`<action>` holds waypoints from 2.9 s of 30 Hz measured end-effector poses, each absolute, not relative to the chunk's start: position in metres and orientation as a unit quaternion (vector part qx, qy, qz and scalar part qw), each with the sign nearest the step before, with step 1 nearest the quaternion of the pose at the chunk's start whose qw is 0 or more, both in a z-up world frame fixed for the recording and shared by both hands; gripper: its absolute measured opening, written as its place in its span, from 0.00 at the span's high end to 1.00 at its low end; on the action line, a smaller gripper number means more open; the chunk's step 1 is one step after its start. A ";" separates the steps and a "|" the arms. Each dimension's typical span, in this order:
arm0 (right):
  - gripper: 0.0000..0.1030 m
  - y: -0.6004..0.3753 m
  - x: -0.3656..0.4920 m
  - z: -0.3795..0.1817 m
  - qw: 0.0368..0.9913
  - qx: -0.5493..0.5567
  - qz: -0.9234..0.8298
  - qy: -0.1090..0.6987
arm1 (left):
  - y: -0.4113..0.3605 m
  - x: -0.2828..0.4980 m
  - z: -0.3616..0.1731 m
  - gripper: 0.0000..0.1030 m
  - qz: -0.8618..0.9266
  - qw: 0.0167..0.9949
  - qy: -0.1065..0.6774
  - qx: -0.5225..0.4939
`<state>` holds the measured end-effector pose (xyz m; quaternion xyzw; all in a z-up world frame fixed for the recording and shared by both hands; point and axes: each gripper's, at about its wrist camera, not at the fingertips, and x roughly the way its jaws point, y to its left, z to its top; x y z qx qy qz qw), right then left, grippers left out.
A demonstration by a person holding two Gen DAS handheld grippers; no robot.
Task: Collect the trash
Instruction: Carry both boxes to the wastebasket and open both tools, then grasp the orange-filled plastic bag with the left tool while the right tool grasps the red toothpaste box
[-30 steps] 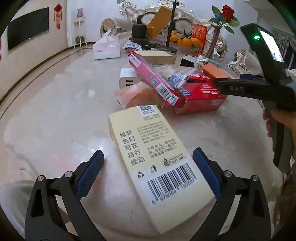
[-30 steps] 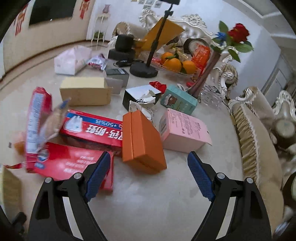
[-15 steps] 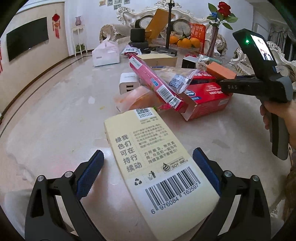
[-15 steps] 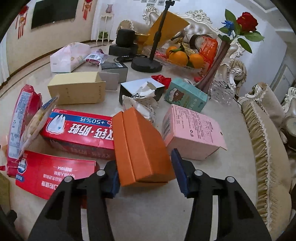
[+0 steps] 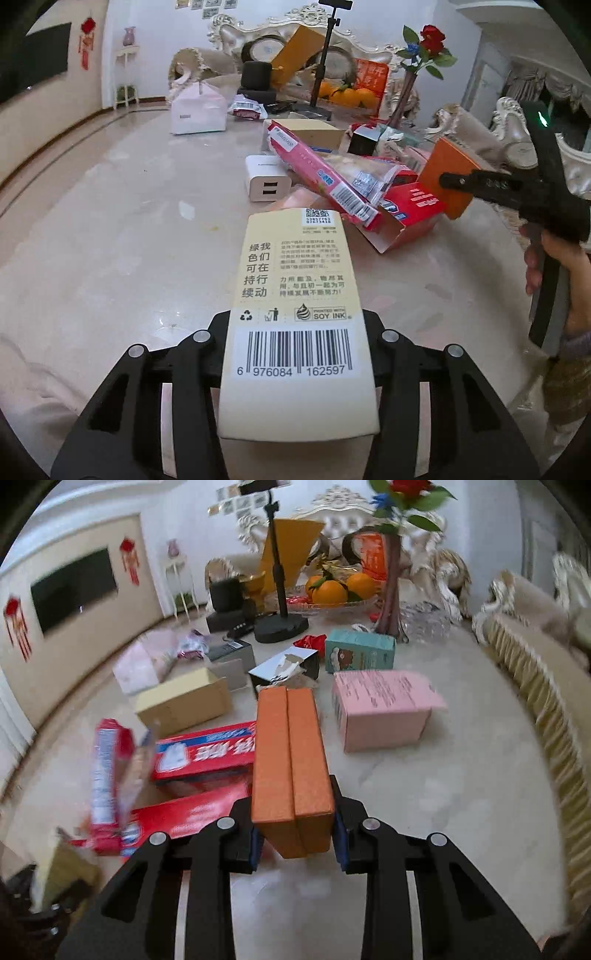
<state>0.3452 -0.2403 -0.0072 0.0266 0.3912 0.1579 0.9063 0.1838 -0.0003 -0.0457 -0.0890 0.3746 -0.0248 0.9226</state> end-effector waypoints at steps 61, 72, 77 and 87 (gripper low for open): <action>0.17 -0.205 0.132 -0.013 0.910 -0.014 0.142 0.389 | 0.029 0.098 -0.031 0.22 -0.115 0.911 0.392 0.051; 0.16 -0.158 0.248 -0.027 0.913 -0.021 0.107 0.393 | 0.017 0.218 -0.021 0.21 -0.126 0.911 0.390 0.049; 0.16 -0.147 0.264 -0.026 0.913 -0.044 0.099 0.393 | 0.011 0.238 -0.027 0.21 -0.128 0.902 0.408 0.064; 0.16 -0.145 0.295 -0.039 0.900 -0.038 0.098 0.422 | 0.006 0.259 -0.032 0.22 -0.136 0.894 0.423 0.056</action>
